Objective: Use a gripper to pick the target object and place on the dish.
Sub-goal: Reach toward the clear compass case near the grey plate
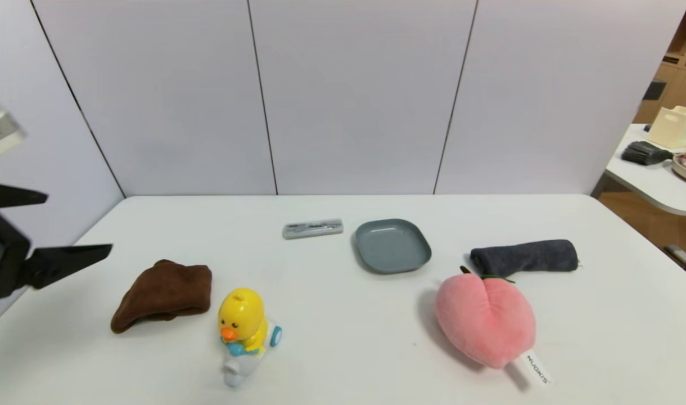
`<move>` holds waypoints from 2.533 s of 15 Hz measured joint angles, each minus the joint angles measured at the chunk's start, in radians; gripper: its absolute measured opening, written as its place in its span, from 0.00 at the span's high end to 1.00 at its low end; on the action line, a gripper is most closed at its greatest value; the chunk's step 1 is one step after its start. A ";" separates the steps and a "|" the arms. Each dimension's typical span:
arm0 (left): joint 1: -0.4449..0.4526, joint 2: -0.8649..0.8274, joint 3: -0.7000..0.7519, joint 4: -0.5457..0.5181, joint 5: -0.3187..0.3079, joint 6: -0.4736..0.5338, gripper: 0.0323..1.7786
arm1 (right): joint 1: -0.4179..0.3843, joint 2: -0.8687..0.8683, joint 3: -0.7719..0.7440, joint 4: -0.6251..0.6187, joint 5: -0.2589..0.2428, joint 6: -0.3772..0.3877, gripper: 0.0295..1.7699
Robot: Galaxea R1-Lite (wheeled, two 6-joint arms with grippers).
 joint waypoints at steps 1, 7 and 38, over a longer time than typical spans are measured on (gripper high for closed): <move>-0.022 0.102 -0.079 0.002 -0.013 0.029 0.05 | 0.000 0.000 0.000 0.000 0.000 0.000 0.03; -0.171 0.603 -0.461 0.003 -0.177 0.099 0.05 | 0.000 0.000 0.000 0.000 -0.001 0.000 0.03; -0.168 1.279 -0.886 -0.069 -0.608 0.164 0.05 | 0.000 0.000 0.000 0.000 -0.001 0.000 0.03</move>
